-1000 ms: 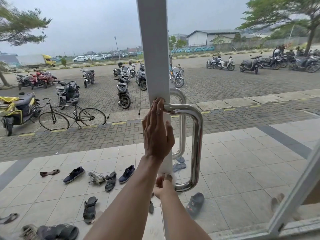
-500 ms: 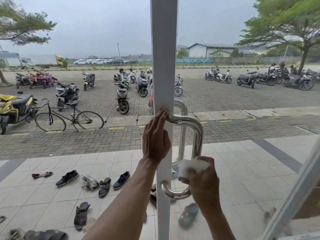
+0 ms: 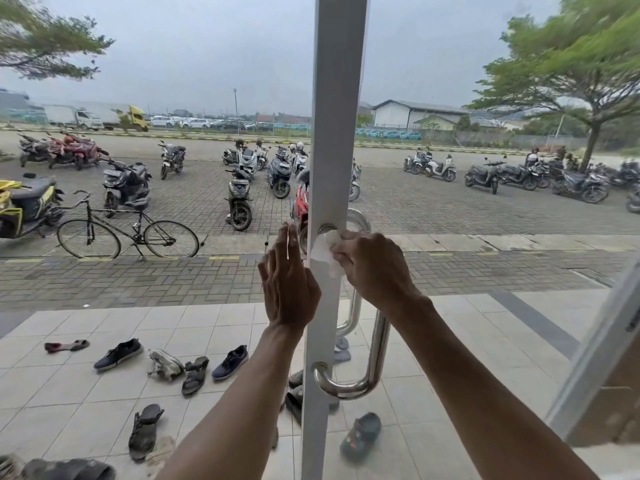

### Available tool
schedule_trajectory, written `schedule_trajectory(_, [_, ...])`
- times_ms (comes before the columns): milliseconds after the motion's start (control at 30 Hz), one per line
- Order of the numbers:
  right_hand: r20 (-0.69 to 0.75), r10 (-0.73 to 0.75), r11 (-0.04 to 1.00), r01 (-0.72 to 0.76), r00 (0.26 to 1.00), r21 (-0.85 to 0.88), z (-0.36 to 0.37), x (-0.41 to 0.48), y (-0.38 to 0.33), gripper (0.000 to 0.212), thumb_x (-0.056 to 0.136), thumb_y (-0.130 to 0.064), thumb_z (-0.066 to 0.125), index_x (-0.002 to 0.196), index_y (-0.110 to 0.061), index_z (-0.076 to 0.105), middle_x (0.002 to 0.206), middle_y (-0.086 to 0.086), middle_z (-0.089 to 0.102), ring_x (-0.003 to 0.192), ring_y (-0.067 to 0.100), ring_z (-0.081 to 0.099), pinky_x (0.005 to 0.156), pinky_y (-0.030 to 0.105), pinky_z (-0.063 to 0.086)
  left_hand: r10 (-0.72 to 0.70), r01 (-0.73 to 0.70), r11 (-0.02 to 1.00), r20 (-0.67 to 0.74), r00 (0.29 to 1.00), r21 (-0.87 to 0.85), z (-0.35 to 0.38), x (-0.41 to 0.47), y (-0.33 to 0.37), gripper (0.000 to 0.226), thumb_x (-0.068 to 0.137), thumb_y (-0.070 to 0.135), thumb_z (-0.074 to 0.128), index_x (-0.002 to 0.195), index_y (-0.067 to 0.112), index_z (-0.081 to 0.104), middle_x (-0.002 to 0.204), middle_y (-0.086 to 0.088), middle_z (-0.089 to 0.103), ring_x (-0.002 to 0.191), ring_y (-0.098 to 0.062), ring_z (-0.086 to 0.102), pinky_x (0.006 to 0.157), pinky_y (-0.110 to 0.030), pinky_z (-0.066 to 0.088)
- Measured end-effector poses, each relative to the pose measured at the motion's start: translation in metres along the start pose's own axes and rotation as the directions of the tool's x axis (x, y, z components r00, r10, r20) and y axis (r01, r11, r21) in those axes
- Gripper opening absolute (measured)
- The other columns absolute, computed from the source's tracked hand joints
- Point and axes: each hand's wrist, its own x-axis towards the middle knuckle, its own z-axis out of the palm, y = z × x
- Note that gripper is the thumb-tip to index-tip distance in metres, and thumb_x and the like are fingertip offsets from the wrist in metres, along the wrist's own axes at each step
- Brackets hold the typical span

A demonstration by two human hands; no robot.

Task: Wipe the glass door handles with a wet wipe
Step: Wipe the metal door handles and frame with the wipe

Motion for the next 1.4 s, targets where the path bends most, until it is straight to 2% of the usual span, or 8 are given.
schedule_trajectory(167, [-0.111,0.157,0.987,-0.159,0.981,-0.009,-0.001,0.005,-0.005,0.010,0.082,-0.034,0.070,0.083,-0.023,0.069,0.070,0.002,0.071,0.063,0.026,0.069,0.057,0.026,0.050,-0.036,0.033,0.998,0.060,0.998,0.057,-0.014,-0.004,-0.024,0.071,0.075,0.007,0.042,0.146,0.011,0.036,0.152,-0.013,0.037,0.123,-0.031,0.050,0.101,-0.046,0.039])
schedule_trajectory(267, [0.014,0.143,0.984,-0.140,0.990,-0.108,0.008,0.031,-0.020,0.027,0.092,-0.041,0.057,0.092,-0.019,0.073,0.084,0.010,0.073,0.075,0.029,0.070,0.064,0.031,0.051,-0.045,0.037,0.996,0.096,0.994,0.086,-0.016,-0.010,-0.030,0.067,0.075,0.007,0.043,0.142,0.012,0.041,0.150,-0.014,0.039,0.123,-0.033,0.051,0.101,-0.049,0.041])
schedule_trajectory(367, [0.067,0.105,0.956,-0.082,0.992,-0.282,0.012,0.043,-0.037,0.027,0.093,-0.030,0.059,0.080,-0.011,0.074,0.074,0.009,0.073,0.068,0.027,0.071,0.061,0.030,0.051,-0.047,0.034,0.995,0.137,0.989,0.094,-0.013,-0.014,-0.030,0.065,0.076,0.004,0.050,0.140,0.012,0.044,0.151,-0.013,0.039,0.124,-0.033,0.050,0.102,-0.049,0.039])
schedule_trajectory(533, [0.073,0.200,0.907,-0.156,0.977,-0.392,0.002,0.031,-0.043,0.014,0.082,-0.024,0.067,0.071,-0.017,0.073,0.060,0.002,0.068,0.062,0.021,0.069,0.102,0.048,0.039,-0.067,0.055,0.995,0.146,0.987,0.088,-0.010,-0.018,-0.025,0.064,0.077,0.004,0.051,0.140,0.014,0.043,0.150,-0.011,0.040,0.125,-0.031,0.050,0.102,-0.047,0.037])
schedule_trajectory(600, [0.045,0.226,0.893,-0.188,0.973,-0.410,0.003,0.029,-0.044,0.015,0.081,-0.022,0.066,0.068,-0.018,0.071,0.054,-0.002,0.062,0.060,0.020,0.067,0.106,0.055,0.030,-0.050,0.037,0.995,0.144,0.988,0.090,-0.011,-0.016,-0.026,0.064,0.077,0.005,0.050,0.140,0.014,0.043,0.150,-0.011,0.040,0.126,-0.029,0.050,0.102,-0.046,0.037])
schedule_trajectory(833, [0.228,0.263,0.788,-0.073,0.937,-0.612,0.032,0.053,-0.067,0.021,0.095,-0.023,0.056,0.085,-0.014,0.071,0.073,-0.001,0.071,0.075,0.021,0.068,0.113,0.058,0.018,0.036,-0.065,0.988,0.199,0.979,0.142,-0.014,-0.023,-0.035,0.061,0.078,0.012,0.039,0.139,0.015,0.042,0.150,-0.011,0.039,0.126,-0.029,0.050,0.101,-0.045,0.040])
schedule_trajectory(1167, [0.345,0.224,0.616,0.142,0.911,-0.775,0.019,0.051,-0.063,0.023,0.094,-0.024,0.055,0.081,-0.013,0.070,0.071,-0.004,0.068,0.070,0.021,0.065,0.112,0.062,0.012,0.018,-0.039,0.995,0.212,0.977,0.096,-0.015,-0.033,-0.030,0.063,0.078,0.015,0.027,0.139,0.014,0.043,0.150,-0.012,0.040,0.130,-0.029,0.048,0.102,-0.047,0.040])
schedule_trajectory(1400, [0.342,0.202,0.606,0.158,0.918,-0.780,0.021,0.056,-0.054,0.026,0.096,-0.028,0.050,0.087,-0.010,0.066,0.068,0.003,0.060,0.098,0.025,0.064,0.115,0.064,0.005,-0.010,-0.016,0.992,0.197,0.980,0.129,-0.022,-0.028,-0.045,0.066,0.077,0.003,0.048,0.142,0.014,0.042,0.151,-0.012,0.039,0.128,-0.029,0.049,0.103,-0.046,0.037])
